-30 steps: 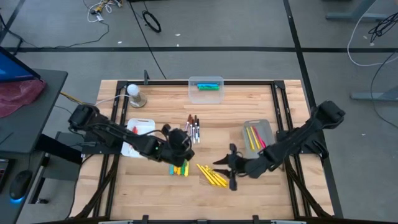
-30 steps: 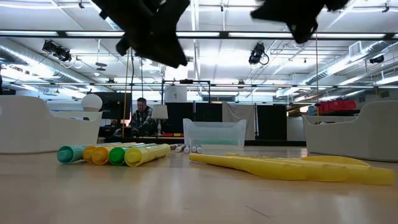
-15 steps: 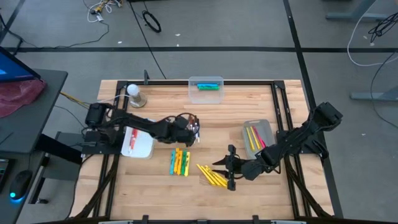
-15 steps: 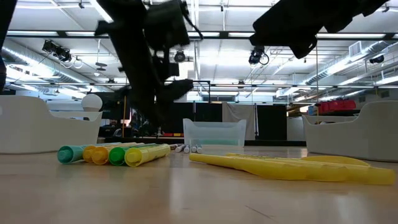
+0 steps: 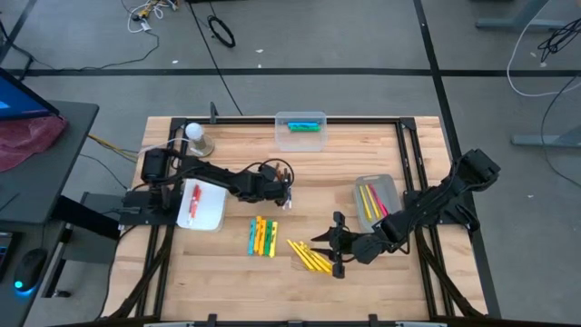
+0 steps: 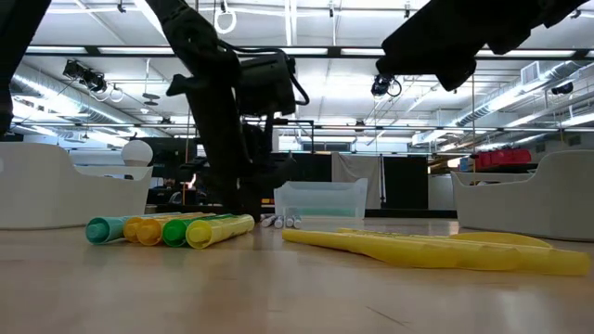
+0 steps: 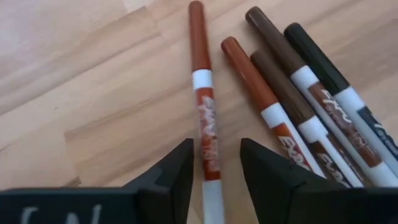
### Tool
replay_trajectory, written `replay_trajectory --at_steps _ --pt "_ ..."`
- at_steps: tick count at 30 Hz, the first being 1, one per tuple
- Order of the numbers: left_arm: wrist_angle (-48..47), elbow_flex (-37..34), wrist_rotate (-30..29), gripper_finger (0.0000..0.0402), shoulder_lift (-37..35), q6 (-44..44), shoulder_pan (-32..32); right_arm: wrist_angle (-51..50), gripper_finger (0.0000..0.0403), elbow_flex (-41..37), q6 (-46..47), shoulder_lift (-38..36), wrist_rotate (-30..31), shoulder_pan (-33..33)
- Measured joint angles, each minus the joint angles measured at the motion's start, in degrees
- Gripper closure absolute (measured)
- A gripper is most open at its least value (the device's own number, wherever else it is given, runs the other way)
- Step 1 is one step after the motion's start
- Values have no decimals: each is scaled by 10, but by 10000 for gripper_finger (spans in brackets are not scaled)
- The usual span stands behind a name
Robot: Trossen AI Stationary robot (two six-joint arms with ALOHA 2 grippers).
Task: Pick & Place Markers
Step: Put the light brown marker pen into the white bin
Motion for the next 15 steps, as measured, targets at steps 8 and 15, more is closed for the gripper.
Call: replay_trajectory --at_steps 8,15 --pt "-18 2 7 326 6 -1 1 -5 279 0 0 0 0 0" --pt "-76 1 -24 376 4 -15 -4 -5 279 0 0 0 0 0"
